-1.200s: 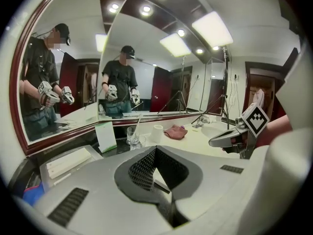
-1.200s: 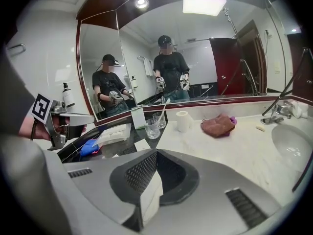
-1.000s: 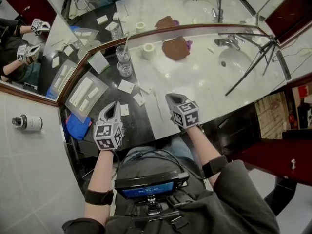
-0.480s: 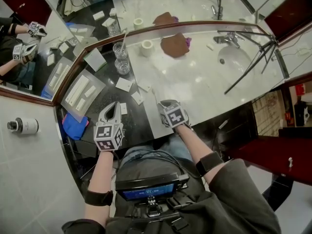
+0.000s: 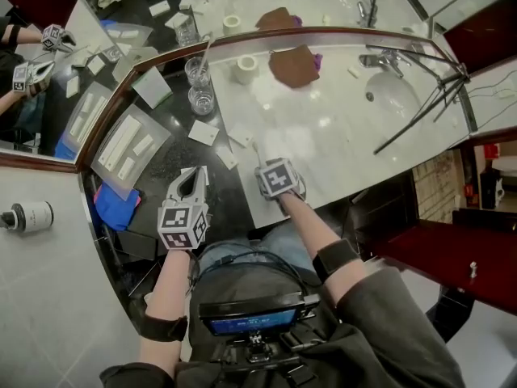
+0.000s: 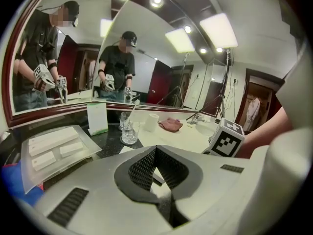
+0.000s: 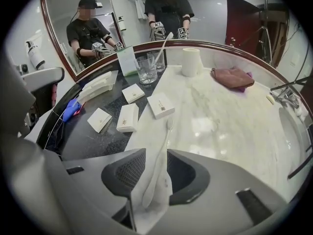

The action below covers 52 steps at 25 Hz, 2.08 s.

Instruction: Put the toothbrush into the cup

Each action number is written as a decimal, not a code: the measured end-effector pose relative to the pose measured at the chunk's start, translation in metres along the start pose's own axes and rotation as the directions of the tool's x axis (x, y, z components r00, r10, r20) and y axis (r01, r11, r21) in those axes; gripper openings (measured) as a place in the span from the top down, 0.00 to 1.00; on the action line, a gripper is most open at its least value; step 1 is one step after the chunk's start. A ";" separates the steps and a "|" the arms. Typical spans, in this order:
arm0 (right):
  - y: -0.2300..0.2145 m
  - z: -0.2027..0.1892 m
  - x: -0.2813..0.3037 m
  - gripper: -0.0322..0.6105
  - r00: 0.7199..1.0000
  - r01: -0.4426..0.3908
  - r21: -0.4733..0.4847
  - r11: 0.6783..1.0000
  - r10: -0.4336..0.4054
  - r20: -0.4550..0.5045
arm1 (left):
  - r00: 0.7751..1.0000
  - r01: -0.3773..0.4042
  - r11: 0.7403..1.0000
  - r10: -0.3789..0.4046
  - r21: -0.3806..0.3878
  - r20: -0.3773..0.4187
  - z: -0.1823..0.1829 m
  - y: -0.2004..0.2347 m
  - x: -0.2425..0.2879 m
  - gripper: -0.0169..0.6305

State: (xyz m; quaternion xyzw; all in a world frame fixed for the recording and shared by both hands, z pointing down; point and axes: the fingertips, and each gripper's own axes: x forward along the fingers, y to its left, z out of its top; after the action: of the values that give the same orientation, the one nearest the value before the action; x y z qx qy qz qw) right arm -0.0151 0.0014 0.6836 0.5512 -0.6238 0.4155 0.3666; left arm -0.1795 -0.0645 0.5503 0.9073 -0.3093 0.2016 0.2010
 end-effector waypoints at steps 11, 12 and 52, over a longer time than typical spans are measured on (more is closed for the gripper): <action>-0.007 -0.004 0.029 0.78 0.994 0.006 0.022 1.000 -0.004 -0.110 | 1.000 0.008 1.000 -0.009 -0.008 -0.012 0.000 0.018 0.012 0.97; -0.008 -0.005 0.030 0.83 0.993 0.013 0.023 1.000 -0.010 -0.114 | 1.000 0.005 1.000 -0.006 -0.009 -0.011 0.000 0.021 0.012 0.97; -0.043 0.074 -0.101 0.86 0.878 -0.061 0.040 0.997 0.034 0.478 | 0.999 0.007 0.996 -0.010 0.086 0.033 0.046 -0.005 0.009 0.97</action>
State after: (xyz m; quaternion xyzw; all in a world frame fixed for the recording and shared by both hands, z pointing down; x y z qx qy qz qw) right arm 0.0401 -0.0299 0.5679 0.6307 -0.6967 0.2928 0.1765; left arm -0.1588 -0.0880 0.5149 0.9196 -0.2998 0.1988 0.1577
